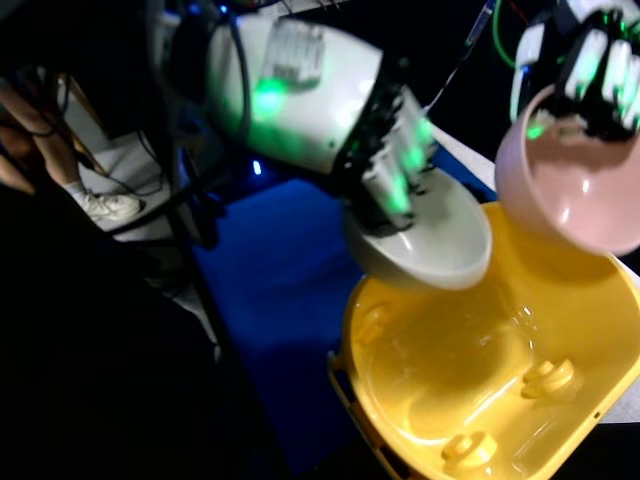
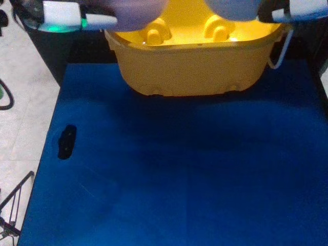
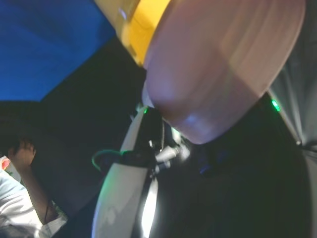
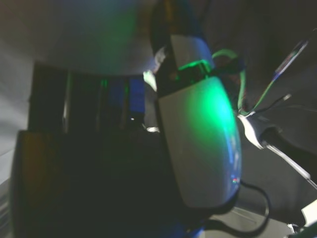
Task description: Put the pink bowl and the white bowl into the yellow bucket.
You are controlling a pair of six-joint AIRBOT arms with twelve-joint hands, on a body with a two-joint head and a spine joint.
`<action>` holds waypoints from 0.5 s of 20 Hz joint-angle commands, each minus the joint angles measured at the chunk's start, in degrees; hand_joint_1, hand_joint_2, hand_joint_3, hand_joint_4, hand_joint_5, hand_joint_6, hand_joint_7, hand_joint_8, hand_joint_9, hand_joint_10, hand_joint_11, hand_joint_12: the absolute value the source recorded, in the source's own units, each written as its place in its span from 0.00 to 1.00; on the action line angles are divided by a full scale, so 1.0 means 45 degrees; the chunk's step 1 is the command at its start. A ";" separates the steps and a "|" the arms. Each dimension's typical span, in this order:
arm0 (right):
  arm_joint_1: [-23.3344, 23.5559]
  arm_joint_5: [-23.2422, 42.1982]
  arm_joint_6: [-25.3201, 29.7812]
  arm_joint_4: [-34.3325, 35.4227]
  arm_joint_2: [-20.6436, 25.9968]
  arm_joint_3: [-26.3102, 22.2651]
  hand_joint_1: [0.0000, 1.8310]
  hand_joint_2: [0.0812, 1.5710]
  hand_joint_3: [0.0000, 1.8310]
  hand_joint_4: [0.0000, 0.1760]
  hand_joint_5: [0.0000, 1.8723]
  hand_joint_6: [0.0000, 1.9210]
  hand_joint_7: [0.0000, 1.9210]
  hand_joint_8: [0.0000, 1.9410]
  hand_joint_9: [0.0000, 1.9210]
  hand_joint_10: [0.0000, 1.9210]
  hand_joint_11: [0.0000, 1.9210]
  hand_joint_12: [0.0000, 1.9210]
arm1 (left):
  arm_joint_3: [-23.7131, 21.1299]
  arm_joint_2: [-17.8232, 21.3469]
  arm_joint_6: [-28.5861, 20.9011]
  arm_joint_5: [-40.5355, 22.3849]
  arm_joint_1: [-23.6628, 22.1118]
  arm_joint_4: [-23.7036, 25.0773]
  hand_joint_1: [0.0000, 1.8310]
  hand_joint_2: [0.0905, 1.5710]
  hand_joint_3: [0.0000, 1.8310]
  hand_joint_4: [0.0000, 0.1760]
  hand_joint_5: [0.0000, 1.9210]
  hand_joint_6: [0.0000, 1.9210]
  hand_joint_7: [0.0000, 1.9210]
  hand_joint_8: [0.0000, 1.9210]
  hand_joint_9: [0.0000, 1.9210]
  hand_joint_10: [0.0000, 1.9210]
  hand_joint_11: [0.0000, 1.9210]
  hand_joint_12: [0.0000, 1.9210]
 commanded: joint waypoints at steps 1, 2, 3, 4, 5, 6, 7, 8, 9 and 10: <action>0.0308 0.0860 0.0030 0.0065 -0.0116 0.0122 0.81 0.75 0.00 0.00 0.35 0.70 0.40 0.66 0.44 0.67 0.32 0.88 | 0.0158 -0.0193 -0.0180 -0.1351 -0.0224 -0.0458 0.75 0.71 0.00 0.00 0.45 0.55 0.48 0.58 0.46 0.70 0.37 0.82; 0.0350 0.0818 0.0030 0.0065 -0.0320 0.0382 0.81 0.75 0.00 0.00 0.34 0.70 0.39 0.67 0.44 0.68 0.32 0.89 | 0.0420 -0.0489 -0.0351 -0.1337 -0.0222 -0.0458 0.75 0.70 0.00 0.00 0.47 0.52 0.49 0.53 0.48 0.70 0.38 0.85; 0.0396 0.0737 0.0029 0.0066 -0.0572 0.0672 0.81 0.72 0.00 0.00 0.42 0.66 0.44 0.59 0.47 0.62 0.36 0.85 | 0.0747 -0.0853 -0.0533 -0.1260 -0.0221 -0.0458 0.75 0.72 0.00 0.00 0.42 0.59 0.47 0.58 0.46 0.70 0.38 0.84; 0.0406 0.0661 0.0029 0.0067 -0.0710 0.0880 0.75 0.72 0.00 0.00 0.46 0.65 0.45 0.58 0.45 0.65 0.35 0.84 | 0.0970 -0.1123 -0.0615 -0.1217 -0.0217 -0.0457 0.74 0.71 0.00 0.00 0.42 0.58 0.48 0.56 0.48 0.72 0.44 0.86; 0.0417 0.0568 0.0026 0.0067 -0.0883 0.1119 0.75 0.72 0.00 0.00 0.46 0.66 0.45 0.58 0.45 0.66 0.34 0.83 | 0.1254 -0.1486 -0.0622 -0.1150 -0.0216 -0.0458 0.68 0.72 0.00 0.00 0.43 0.59 0.50 0.61 0.53 0.78 0.54 0.92; 0.0422 0.0513 0.0026 0.0069 -0.1011 0.1284 0.75 0.72 0.00 0.00 0.46 0.66 0.45 0.59 0.44 0.66 0.33 0.83 | 0.1426 -0.1702 -0.0671 -0.1105 -0.0220 -0.0465 0.67 0.73 0.00 0.00 0.42 0.61 0.49 0.63 0.51 0.78 0.52 0.92; 0.0425 0.0438 0.0025 0.0070 -0.1238 0.1524 0.74 0.72 0.00 0.00 0.45 0.68 0.44 0.59 0.44 0.66 0.32 0.84 | 0.1645 -0.1985 -0.0767 -0.1102 -0.0220 -0.0484 0.74 0.73 0.00 0.00 0.40 0.64 0.47 0.58 0.45 0.73 0.38 0.87; 0.0425 0.0354 0.0022 0.0070 -0.1460 0.1741 0.80 0.72 0.01 0.00 0.45 0.69 0.43 0.60 0.44 0.64 0.32 0.84 | 0.1855 -0.2201 -0.0850 -0.1099 -0.0220 -0.0485 0.74 0.73 0.00 0.00 0.39 0.66 0.47 0.58 0.44 0.72 0.36 0.85; 0.0425 0.0280 0.0021 0.0070 -0.1675 0.1977 0.75 0.72 0.00 0.00 0.46 0.68 0.44 0.59 0.44 0.66 0.34 0.83 | 0.2070 -0.2433 -0.0865 -0.1052 -0.0220 -0.0486 0.74 0.73 0.00 0.00 0.39 0.66 0.47 0.58 0.44 0.71 0.37 0.84; 0.0424 0.0226 0.0020 0.0070 -0.1862 0.2190 0.81 0.72 0.00 0.00 0.45 0.68 0.43 0.60 0.45 0.63 0.33 0.84 | 0.2290 -0.2665 -0.0885 -0.0992 -0.0220 -0.0491 0.74 0.73 0.00 0.00 0.39 0.66 0.47 0.58 0.44 0.71 0.37 0.82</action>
